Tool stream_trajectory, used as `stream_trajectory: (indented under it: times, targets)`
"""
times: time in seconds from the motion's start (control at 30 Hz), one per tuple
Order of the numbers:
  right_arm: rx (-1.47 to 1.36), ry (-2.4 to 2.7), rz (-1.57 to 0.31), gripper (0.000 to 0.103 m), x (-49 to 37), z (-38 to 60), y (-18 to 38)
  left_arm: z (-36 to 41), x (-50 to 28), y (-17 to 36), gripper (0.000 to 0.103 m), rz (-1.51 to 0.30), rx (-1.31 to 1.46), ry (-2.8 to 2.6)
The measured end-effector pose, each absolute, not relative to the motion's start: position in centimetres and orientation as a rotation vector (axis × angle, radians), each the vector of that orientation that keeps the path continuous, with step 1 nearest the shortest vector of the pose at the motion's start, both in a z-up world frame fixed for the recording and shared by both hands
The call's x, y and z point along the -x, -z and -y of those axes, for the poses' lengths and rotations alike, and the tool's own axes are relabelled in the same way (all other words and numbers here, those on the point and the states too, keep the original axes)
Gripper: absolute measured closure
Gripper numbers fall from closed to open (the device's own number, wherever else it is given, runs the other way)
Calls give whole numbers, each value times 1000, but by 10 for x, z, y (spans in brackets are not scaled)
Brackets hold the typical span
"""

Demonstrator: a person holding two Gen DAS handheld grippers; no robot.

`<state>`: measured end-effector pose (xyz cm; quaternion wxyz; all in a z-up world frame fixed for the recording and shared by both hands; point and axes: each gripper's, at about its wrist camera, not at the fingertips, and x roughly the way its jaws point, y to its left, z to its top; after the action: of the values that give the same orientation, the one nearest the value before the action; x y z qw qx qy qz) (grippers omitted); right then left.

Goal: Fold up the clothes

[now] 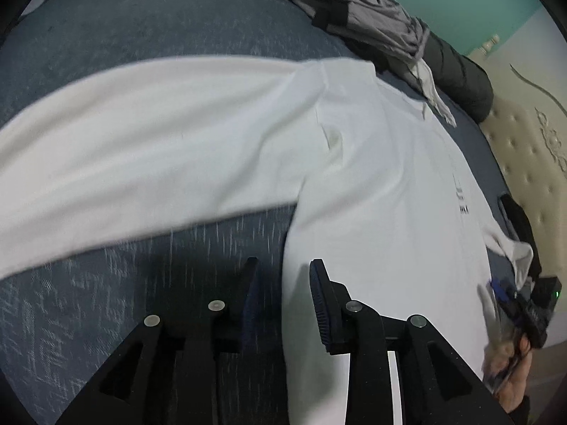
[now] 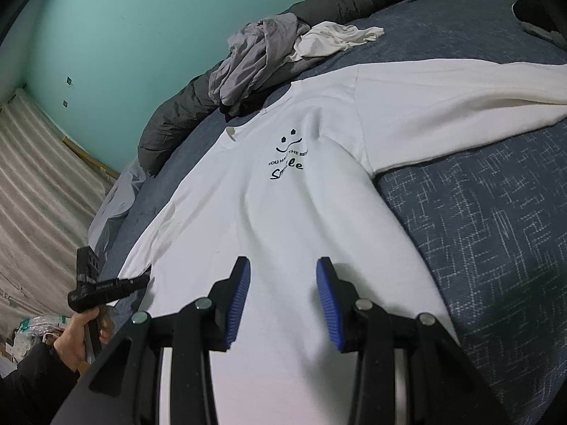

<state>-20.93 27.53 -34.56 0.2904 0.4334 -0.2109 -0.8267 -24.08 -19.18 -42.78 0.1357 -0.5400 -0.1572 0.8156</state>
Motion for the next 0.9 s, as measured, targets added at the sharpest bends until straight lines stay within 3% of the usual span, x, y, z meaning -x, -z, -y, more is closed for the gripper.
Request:
stream_trajectory:
  times: [0.1,0.13,0.17,0.7,0.73,0.83,0.9]
  targets:
    - [-1158,2202,562,64,209,-274,346,191,234,435,76,449,1578,-2332]
    - [-1159,2202,561,64,209,-273,346,191,232,436,84,445,1581,-2329]
    - [-1160,2202,560,64,209,-273,346,190,231,435,102,440,1581,-2333]
    - [-1156,2188,574,64,212,-269,347,215,228,418,98,498,1537,-2422]
    - [-1155,2186,575,64,212,-268,347,223,227,415,96,505,1533,-2445]
    - [-1150,2180,564,64,212,-262,346,256,221,406,75,562,1523,-2530]
    - [-1151,2179,552,64,211,-257,346,282,216,402,73,598,1525,-2585]
